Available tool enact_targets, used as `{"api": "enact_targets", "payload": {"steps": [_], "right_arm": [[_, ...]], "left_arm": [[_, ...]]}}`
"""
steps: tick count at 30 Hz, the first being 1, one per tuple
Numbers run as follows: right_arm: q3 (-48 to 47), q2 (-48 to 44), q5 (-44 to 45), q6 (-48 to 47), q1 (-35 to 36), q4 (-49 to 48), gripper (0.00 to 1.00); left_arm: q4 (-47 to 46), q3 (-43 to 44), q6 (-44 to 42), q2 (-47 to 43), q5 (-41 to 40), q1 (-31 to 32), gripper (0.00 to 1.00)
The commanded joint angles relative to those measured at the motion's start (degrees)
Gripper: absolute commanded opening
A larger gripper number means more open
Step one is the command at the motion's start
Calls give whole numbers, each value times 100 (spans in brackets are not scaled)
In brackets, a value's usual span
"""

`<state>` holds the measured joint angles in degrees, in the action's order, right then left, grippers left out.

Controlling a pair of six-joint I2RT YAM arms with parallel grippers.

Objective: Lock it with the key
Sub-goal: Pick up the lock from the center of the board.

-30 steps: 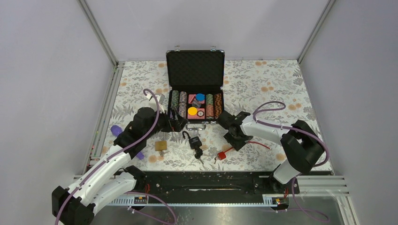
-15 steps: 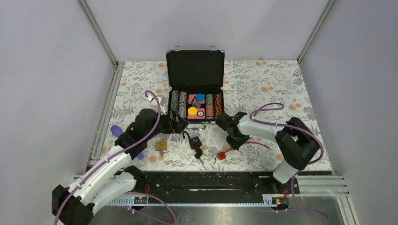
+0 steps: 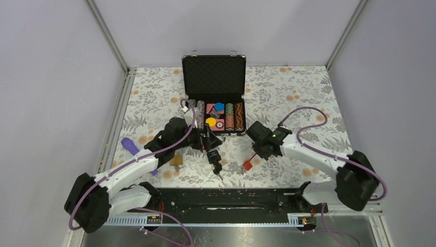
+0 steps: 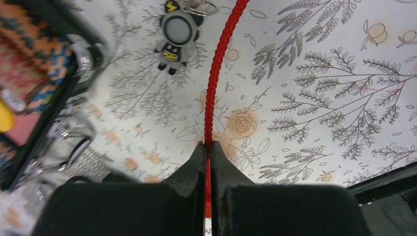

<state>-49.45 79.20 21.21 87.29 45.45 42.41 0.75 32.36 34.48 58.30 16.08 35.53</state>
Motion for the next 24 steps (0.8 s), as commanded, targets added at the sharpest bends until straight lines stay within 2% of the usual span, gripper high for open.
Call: {"api": "enact_targets", "payload": {"steps": [1,9,13,21,24], "right_arm": [[380,-749,422,-316,48,-242,0],[493,-1616,429,-751,78,-407,0],[333,-1879,464,-1012,78,-345,0],[208,-2217,289,-1282,78,-352,0],[195,-2312,193,-1299,78,-358,0]], "left_arm": [[-1182,181,326,746,877,146,98],[-2013,903,295,2134,1612,860,85],[-2210,1194,258,2615,1599,1266,74],[-2464,1618,359,3211,1410,1578,55],[-2551,1689,373,3385,1269,1695,52]]}}
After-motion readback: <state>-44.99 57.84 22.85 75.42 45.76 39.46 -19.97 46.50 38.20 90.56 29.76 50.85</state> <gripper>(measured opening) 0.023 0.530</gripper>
